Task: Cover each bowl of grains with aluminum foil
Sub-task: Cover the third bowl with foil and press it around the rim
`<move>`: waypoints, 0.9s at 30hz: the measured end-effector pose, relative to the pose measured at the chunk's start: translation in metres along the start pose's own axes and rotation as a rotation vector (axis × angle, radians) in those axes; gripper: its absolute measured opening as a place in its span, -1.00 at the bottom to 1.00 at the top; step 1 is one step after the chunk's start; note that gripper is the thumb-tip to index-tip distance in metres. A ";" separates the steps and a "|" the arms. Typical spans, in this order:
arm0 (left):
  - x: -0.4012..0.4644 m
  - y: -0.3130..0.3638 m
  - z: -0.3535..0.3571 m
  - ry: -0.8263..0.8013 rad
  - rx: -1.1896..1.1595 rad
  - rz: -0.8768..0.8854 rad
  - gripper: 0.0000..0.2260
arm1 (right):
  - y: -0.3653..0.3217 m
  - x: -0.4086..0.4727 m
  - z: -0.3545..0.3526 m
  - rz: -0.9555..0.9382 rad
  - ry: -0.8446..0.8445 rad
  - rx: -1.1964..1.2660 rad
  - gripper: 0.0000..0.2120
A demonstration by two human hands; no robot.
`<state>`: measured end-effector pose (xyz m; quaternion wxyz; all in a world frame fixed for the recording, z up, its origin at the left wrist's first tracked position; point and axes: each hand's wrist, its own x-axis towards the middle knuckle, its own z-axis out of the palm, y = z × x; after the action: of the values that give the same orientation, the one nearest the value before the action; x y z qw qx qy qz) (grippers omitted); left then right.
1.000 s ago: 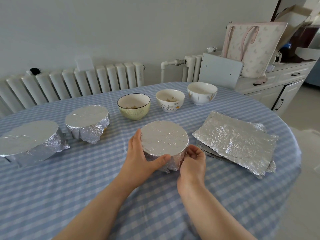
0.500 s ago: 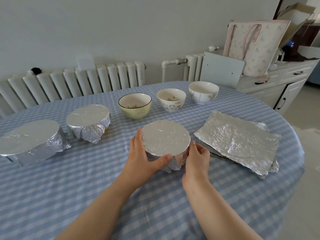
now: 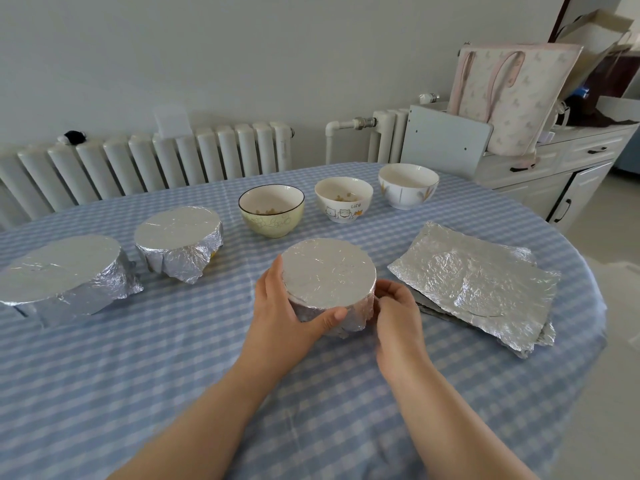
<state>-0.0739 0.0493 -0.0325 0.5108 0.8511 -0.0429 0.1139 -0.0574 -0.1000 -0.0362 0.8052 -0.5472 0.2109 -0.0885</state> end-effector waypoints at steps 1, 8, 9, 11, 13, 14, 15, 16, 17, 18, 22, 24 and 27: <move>-0.002 0.001 0.000 0.018 0.001 0.003 0.12 | -0.004 0.002 -0.004 0.003 -0.050 -0.020 -0.68; 0.000 -0.003 -0.009 0.007 0.185 0.050 0.16 | -0.017 0.004 -0.025 -0.195 -0.237 -0.279 -0.70; 0.002 -0.004 -0.011 -0.003 0.217 0.060 0.18 | -0.015 0.002 -0.028 -0.292 -0.214 -0.359 -0.74; 0.006 -0.007 -0.014 -0.030 0.223 0.076 0.20 | -0.011 -0.006 -0.030 -0.412 -0.231 -0.434 -0.83; 0.010 -0.008 -0.015 -0.082 0.187 0.098 0.16 | -0.003 -0.010 -0.031 -0.430 -0.269 -0.437 -0.70; 0.011 -0.007 -0.015 -0.109 0.162 0.098 0.13 | 0.001 -0.011 -0.031 -0.430 -0.257 -0.430 -0.66; 0.012 -0.008 -0.015 -0.125 0.131 0.096 0.10 | 0.005 -0.010 -0.032 -0.424 -0.240 -0.410 -0.66; 0.012 -0.008 -0.014 -0.126 0.101 0.097 0.09 | 0.008 -0.009 -0.032 -0.416 -0.226 -0.383 -0.68; 0.013 -0.009 -0.013 -0.120 0.080 0.101 0.09 | 0.010 -0.008 -0.033 -0.402 -0.212 -0.352 -0.71; 0.013 -0.011 -0.012 -0.112 0.070 0.103 0.12 | 0.011 -0.006 -0.033 -0.389 -0.205 -0.329 -0.76; 0.015 -0.014 -0.009 -0.090 0.053 0.079 0.21 | 0.014 -0.004 -0.031 -0.382 -0.193 -0.307 -0.92; 0.015 -0.013 -0.008 -0.083 0.051 0.073 0.21 | 0.015 -0.003 -0.030 -0.371 -0.175 -0.287 -0.94; 0.013 -0.012 -0.005 -0.054 0.047 0.070 0.16 | 0.016 -0.005 -0.026 -0.377 -0.136 -0.295 -0.95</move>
<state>-0.0599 0.0602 -0.0373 0.4848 0.8637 -0.0836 0.1093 -0.0750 -0.1136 -0.0575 0.6981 -0.6932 0.0611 -0.1685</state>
